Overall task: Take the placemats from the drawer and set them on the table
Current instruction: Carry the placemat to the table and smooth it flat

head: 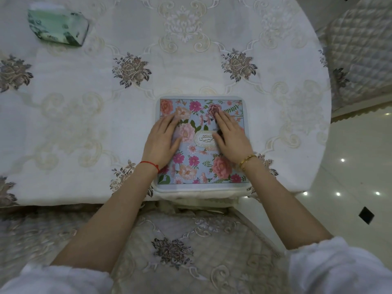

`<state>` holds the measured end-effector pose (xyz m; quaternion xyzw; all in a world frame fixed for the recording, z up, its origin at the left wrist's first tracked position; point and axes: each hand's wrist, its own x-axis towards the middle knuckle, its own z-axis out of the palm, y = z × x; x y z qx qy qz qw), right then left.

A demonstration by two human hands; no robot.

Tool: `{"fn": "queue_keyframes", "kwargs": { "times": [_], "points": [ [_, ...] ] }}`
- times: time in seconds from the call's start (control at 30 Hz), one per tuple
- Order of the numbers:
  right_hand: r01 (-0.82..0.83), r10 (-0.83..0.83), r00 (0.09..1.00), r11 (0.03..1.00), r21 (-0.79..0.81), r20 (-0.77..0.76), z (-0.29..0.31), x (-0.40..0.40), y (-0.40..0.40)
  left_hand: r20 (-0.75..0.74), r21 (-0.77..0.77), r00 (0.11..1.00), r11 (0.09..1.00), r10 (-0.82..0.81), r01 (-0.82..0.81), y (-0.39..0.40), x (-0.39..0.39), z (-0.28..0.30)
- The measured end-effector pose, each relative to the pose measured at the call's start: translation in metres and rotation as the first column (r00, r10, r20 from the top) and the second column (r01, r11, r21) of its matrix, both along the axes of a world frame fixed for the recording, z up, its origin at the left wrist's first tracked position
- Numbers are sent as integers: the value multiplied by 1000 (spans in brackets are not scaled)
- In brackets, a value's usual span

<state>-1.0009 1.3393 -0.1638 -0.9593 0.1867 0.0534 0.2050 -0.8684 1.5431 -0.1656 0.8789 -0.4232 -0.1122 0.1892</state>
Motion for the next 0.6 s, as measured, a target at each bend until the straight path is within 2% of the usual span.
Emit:
{"fn": "queue_keyframes", "kwargs": {
  "times": [0.13,0.27,0.47,0.6],
  "points": [
    [84,-85,996,995,-53,-32,3,-37,-22,-28,14,995,995,94,-94,23,1,-1],
    [155,-160,984,985,-72,-73,7,-66,-22,8,75,990,987,144,-144,41,-8,2],
    [-48,47,998,999,-15,-41,8,-72,40,-41,83,999,996,20,-17,49,-63,9],
    [-26,25,997,1000,-12,-71,-1,-80,68,-81,59,996,997,45,-40,52,-96,8]
  ]
}}
